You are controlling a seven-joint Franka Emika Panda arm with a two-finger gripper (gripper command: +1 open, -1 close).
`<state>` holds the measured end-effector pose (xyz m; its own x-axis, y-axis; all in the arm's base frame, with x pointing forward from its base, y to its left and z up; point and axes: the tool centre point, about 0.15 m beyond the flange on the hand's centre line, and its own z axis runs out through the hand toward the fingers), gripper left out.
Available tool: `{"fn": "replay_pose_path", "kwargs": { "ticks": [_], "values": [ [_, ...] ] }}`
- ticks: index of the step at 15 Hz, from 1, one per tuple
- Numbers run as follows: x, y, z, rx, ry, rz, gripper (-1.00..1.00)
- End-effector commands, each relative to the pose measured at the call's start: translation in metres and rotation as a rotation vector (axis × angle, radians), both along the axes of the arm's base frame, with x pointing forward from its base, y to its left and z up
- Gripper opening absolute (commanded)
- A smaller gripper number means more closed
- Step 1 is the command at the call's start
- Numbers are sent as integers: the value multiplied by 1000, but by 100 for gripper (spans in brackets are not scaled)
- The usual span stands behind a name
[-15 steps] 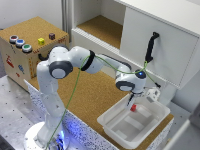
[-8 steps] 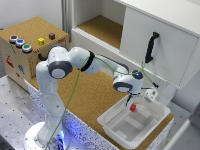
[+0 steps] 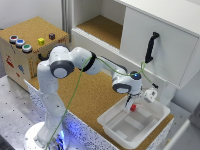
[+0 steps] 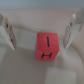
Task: Go towards the pink block and pick it up
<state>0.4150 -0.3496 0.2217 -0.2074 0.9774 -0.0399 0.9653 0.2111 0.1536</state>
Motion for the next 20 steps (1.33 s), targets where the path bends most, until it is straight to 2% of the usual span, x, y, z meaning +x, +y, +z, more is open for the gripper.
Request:
{"fn": "replay_pose_path", "kwargs": {
  "ticks": [1,5,8,12,16,18,19,20],
  "values": [
    [24,-11,-8,-4,72,-29,-100],
    [25,-12,-11,-16,68,-45,-100],
    [19,-17,-2,1,51,-74,-100],
    [-1,-26,48,-20,-45,-200,-100],
    [-23,-17,115,60,-124,-237,-100],
    [-31,5,140,75,-155,-222,-100],
    [-34,21,148,79,-162,-222,-100],
    [-32,38,151,79,-147,-237,-100]
  ]
}}
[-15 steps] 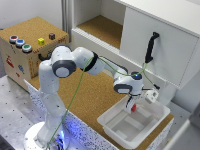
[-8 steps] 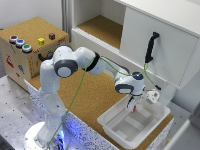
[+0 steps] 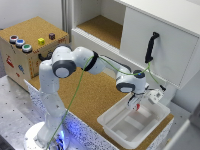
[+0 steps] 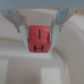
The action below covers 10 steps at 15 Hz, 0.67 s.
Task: Go towards the pink block and pick it up
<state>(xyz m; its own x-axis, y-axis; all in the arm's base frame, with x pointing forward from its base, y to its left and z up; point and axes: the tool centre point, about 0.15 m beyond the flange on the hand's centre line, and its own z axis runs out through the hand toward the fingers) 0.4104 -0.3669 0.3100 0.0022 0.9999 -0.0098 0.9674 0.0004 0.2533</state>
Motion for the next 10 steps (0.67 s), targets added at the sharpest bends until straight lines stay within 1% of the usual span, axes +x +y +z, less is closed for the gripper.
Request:
{"fn": "replay_pose_path", "kwargs": {
  "ticks": [1,6,7,9,10],
  "values": [
    [-25,76,63,36,-34,-41,-100],
    [-20,154,59,25,19,-98,-100],
    [-20,165,54,18,37,-118,-100],
    [-23,182,41,4,92,-185,-100],
    [-23,186,35,17,121,-220,-100]
  ]
}}
